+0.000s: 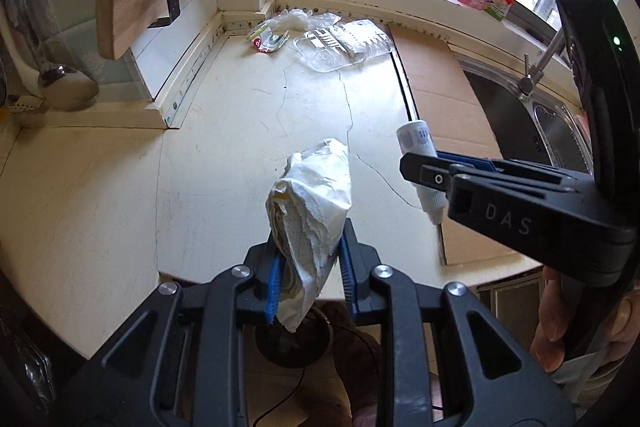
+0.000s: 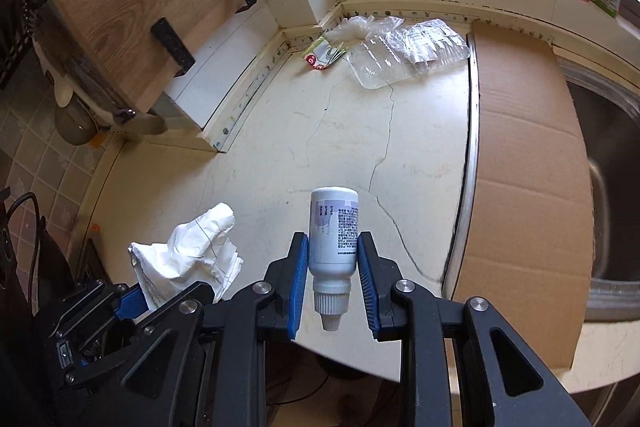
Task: Collect trash
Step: 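Carry the tissue and white bottle down over the black bin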
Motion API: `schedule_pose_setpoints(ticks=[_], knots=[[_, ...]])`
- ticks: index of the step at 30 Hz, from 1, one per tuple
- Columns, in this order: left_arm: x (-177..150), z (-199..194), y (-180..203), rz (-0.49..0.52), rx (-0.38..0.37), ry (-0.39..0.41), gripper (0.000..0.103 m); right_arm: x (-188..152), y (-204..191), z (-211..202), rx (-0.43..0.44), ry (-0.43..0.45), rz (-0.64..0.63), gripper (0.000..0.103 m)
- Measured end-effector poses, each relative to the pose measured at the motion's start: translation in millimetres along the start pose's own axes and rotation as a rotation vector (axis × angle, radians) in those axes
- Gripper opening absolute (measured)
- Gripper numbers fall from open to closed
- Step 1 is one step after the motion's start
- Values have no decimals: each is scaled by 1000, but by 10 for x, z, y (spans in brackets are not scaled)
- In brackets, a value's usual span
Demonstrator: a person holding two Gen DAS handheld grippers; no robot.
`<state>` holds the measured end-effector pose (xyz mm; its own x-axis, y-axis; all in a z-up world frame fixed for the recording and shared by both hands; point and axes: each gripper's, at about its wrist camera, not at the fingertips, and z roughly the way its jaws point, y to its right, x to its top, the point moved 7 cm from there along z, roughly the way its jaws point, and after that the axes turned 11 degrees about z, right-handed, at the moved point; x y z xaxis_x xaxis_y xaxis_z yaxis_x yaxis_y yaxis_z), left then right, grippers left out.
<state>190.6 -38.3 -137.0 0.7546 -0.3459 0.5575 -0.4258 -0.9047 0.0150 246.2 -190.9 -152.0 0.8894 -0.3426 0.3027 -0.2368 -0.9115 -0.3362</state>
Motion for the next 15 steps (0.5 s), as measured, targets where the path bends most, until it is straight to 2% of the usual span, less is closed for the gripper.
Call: schedule_pose_setpoints(ticks=[8, 15], knots=[[-885, -432, 80, 3, -13, -2, 22, -1120, -55, -473, -17, 18, -10, 24], [-1628, -498, 140, -22, -24, -71, 22, -2028, -4, -490, -44, -63, -25, 24]])
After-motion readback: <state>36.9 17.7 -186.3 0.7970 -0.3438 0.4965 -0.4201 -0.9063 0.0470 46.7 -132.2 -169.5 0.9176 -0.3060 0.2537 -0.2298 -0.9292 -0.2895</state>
